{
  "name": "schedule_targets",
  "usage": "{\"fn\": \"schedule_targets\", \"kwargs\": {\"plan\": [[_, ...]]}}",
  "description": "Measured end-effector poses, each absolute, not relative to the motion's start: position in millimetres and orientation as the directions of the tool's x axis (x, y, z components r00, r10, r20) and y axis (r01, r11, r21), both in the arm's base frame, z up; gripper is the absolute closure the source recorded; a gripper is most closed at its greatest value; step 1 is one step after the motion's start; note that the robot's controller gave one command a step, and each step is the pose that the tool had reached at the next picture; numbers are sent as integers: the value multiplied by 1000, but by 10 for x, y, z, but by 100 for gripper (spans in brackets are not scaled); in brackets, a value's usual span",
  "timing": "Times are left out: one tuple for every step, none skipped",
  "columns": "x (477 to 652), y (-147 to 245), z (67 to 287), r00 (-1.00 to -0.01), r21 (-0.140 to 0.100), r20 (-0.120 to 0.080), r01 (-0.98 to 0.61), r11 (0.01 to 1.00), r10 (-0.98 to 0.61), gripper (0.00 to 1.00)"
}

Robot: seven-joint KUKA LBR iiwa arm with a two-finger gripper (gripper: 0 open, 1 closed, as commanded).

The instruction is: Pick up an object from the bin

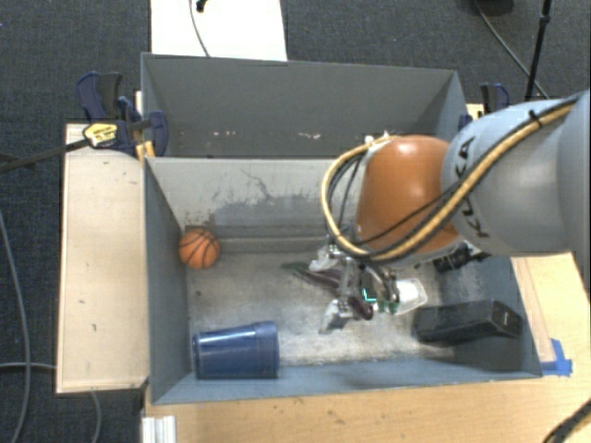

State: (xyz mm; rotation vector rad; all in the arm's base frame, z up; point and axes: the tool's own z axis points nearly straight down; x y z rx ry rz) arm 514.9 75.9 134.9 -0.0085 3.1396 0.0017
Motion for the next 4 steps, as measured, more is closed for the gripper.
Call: {"fn": "schedule_targets", "kwargs": {"plan": [[5374,457,1052,-998,3,-8,-59,998,-59,0],[5615,91,933,-999,1,-4,38,999,38,100],[5615,92,933,-999,1,-4,39,999,39,100],[5591,90,2068,-1000,0,-3,4,1000,4,100]]}}
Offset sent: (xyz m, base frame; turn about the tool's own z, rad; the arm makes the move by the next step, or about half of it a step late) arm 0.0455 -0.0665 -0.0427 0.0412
